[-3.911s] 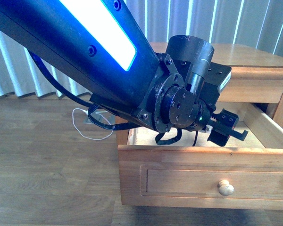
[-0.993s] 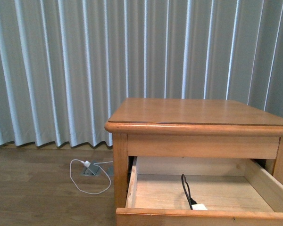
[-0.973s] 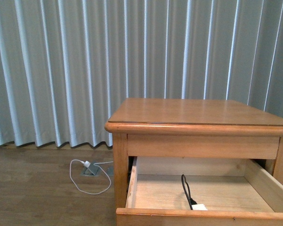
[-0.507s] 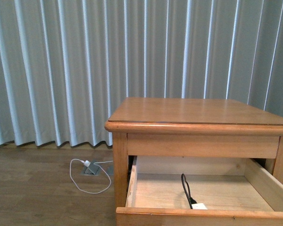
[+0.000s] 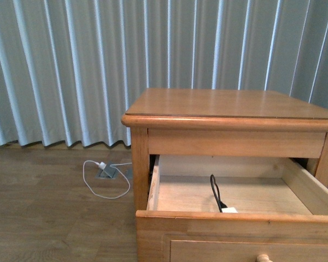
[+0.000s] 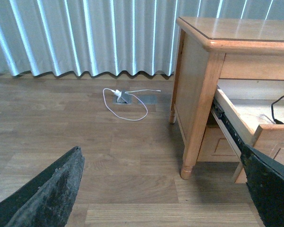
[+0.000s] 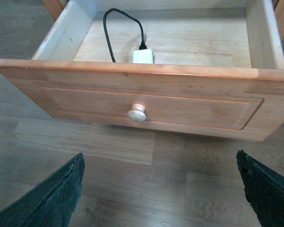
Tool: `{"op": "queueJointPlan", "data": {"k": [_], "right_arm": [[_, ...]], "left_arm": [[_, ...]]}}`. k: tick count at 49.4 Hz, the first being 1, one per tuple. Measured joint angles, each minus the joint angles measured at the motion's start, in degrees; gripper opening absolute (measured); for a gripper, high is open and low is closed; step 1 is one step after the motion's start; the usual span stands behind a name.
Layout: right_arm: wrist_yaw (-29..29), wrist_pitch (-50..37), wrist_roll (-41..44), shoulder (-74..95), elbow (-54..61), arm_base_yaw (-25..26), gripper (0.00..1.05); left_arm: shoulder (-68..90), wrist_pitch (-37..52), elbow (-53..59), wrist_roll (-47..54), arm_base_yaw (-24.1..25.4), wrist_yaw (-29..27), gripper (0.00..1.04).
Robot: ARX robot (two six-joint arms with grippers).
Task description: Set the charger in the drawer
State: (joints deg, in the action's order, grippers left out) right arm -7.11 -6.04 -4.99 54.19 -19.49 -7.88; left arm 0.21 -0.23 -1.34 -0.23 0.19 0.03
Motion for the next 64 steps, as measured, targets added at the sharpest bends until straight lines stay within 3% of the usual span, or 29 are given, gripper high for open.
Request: {"op": "queueJointPlan", "data": {"k": [22, 52, 64], "right_arm": [[4.15, -10.99, -2.78, 38.16, -16.26, -1.25, 0.96], [12.33, -25.33, -6.69, 62.62, -38.51, -1.51, 0.96], [16.55, -25.46, -6.91, 69.48, -47.67, -1.46, 0.96]], "left_arm": [[0.0, 0.0, 0.0, 0.0, 0.0, -0.02, 0.99], [0.0, 0.0, 0.0, 0.0, 0.0, -0.02, 0.99], [0.0, 0.0, 0.0, 0.0, 0.0, -0.02, 0.99]]}}
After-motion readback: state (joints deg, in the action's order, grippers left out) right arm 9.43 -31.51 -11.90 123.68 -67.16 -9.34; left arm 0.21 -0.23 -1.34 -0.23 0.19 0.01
